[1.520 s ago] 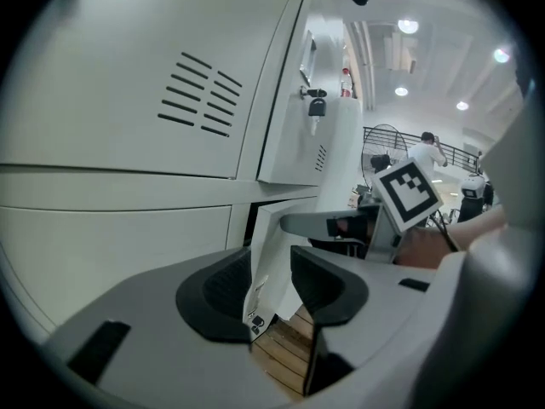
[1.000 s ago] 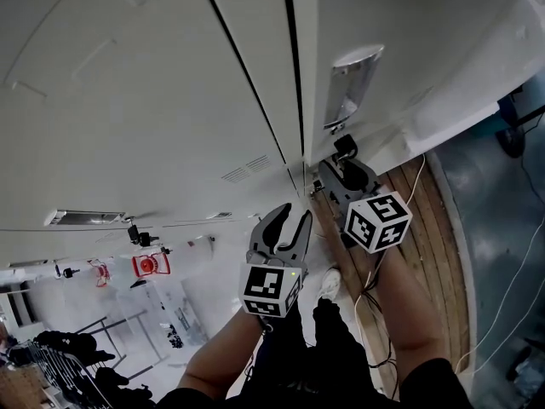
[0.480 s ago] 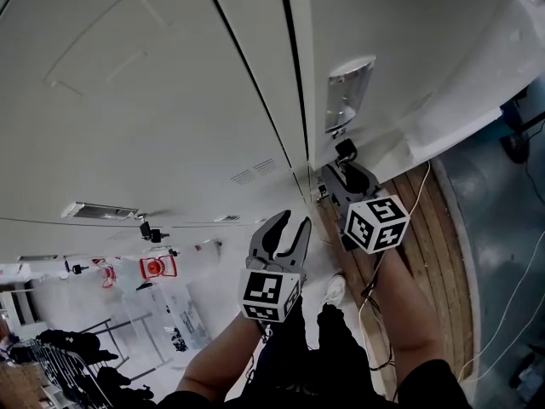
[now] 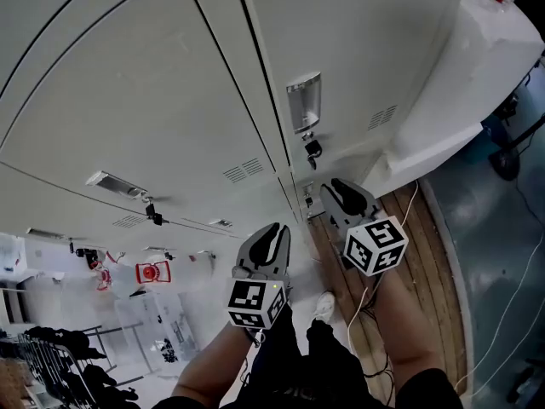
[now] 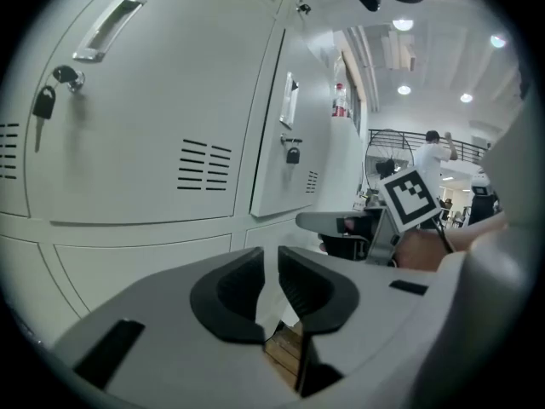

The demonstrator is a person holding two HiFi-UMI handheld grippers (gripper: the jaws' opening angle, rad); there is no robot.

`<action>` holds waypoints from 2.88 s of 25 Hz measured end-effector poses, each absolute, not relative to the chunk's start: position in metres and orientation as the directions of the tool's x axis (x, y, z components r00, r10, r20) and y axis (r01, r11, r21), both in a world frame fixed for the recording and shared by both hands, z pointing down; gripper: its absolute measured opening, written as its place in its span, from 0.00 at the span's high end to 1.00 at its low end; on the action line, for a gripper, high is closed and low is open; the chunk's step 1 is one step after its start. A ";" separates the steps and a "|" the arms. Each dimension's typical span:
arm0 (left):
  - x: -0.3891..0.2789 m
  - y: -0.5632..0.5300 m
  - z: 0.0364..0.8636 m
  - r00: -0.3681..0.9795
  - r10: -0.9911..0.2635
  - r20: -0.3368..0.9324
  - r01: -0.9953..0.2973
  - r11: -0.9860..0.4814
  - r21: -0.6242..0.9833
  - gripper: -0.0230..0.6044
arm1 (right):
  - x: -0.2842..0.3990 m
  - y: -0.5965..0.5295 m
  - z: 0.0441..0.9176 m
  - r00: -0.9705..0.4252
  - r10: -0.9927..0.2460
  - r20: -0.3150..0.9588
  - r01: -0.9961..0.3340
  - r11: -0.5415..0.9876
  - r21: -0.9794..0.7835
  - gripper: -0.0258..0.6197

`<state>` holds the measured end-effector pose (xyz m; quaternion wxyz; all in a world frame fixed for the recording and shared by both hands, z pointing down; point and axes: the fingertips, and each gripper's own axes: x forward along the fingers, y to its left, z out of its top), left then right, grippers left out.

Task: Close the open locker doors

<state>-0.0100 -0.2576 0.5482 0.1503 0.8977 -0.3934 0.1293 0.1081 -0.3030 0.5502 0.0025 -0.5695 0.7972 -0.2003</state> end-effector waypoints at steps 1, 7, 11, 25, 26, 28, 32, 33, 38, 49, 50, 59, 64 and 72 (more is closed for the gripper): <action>-0.012 -0.253 0.542 0.651 -0.677 0.342 -0.752 -0.637 0.170 0.90 | 0.107 -0.295 0.540 -0.359 -0.909 0.211 -0.909 0.290 -0.299 0.82; -0.038 -0.229 0.492 0.598 -0.751 0.279 -0.800 -0.577 0.163 0.96 | 0.090 -0.260 0.483 -0.427 -0.892 0.147 -0.896 0.395 -0.205 0.96; -0.071 -0.218 0.462 0.559 -0.793 0.240 -0.829 -0.541 0.142 0.96 | 0.064 -0.244 0.455 -0.475 -0.874 0.107 -0.872 0.450 -0.193 0.96; -0.235 -0.143 0.407 0.522 -0.841 0.141 -0.852 -0.508 0.123 0.96 | -0.098 -0.172 0.388 -0.529 -0.848 0.027 -0.840 0.519 -0.159 0.96; -0.250 -0.134 0.404 0.524 -0.841 0.136 -0.851 -0.511 0.123 0.96 | -0.111 -0.161 0.384 -0.522 -0.852 0.025 -0.844 0.513 -0.156 0.96; -0.276 -0.115 0.398 0.532 -0.838 0.124 -0.846 -0.518 0.126 0.96 | -0.136 -0.138 0.377 -0.509 -0.860 0.025 -0.853 0.501 -0.145 0.96; -0.316 -0.075 0.390 0.561 -0.821 0.105 -0.827 -0.551 0.114 0.96 | -0.172 -0.092 0.369 -0.467 -0.884 0.022 -0.878 0.460 -0.132 0.96; -0.323 -0.066 0.389 0.572 -0.814 0.103 -0.820 -0.562 0.109 0.96 | -0.178 -0.080 0.369 -0.454 -0.891 0.023 -0.885 0.447 -0.133 0.96; -0.331 -0.024 0.390 0.643 -0.759 0.101 -0.766 -0.632 0.120 0.96 | -0.188 -0.021 0.374 -0.379 -0.924 0.040 -0.919 0.371 -0.132 0.96; -0.256 0.071 0.379 0.753 -0.654 0.073 -0.655 -0.735 0.174 0.96 | -0.108 0.098 0.355 -0.224 -0.974 0.046 -0.971 0.219 -0.092 0.96; -0.245 0.081 0.379 0.755 -0.652 0.073 -0.653 -0.737 0.174 0.96 | -0.096 0.109 0.353 -0.218 -0.975 0.042 -0.973 0.214 -0.091 0.96; -0.155 0.189 0.381 0.712 -0.695 0.100 -0.702 -0.698 0.141 0.96 | -0.006 0.205 0.356 -0.277 -0.961 0.021 -0.956 0.273 -0.112 0.96; -0.156 0.241 0.384 0.618 -0.781 0.096 -0.785 -0.604 0.141 0.96 | 0.000 0.241 0.364 -0.372 -0.928 0.017 -0.925 0.369 -0.096 0.96; -0.182 0.281 0.384 0.547 -0.832 0.089 -0.834 -0.532 0.147 0.96 | -0.025 0.272 0.363 -0.448 -0.894 0.009 -0.890 0.446 -0.096 0.96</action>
